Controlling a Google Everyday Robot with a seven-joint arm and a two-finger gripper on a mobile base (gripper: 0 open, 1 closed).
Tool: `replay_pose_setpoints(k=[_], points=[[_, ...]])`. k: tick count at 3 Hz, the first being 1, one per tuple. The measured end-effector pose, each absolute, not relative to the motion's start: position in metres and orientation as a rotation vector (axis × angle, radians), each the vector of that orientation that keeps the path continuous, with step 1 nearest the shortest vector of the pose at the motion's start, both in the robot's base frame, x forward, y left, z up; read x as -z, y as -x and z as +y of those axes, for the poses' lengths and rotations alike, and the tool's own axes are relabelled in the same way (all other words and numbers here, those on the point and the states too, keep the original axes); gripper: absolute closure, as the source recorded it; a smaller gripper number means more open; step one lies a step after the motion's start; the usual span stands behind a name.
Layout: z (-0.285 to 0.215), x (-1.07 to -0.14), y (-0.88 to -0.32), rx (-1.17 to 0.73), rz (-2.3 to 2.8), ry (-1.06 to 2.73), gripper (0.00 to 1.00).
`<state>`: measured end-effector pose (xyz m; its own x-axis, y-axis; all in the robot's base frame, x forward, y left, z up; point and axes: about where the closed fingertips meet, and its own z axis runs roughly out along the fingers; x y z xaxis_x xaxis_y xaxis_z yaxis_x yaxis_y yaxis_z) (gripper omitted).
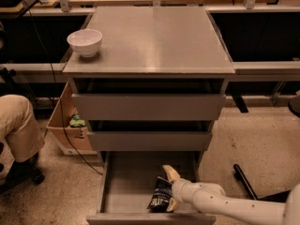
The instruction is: Place blue chip bag into bottom drawer
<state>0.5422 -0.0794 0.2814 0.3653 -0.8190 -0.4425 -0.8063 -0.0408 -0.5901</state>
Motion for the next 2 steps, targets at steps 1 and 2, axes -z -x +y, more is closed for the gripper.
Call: replay_pose_setpoints(k=[1, 2], points=[[-0.093, -0.329, -0.534, 0.001, 1.429, 1.782, 0.0], [-0.103, -0.343, -0.524, -0.007, 1.412, 1.779, 0.0]])
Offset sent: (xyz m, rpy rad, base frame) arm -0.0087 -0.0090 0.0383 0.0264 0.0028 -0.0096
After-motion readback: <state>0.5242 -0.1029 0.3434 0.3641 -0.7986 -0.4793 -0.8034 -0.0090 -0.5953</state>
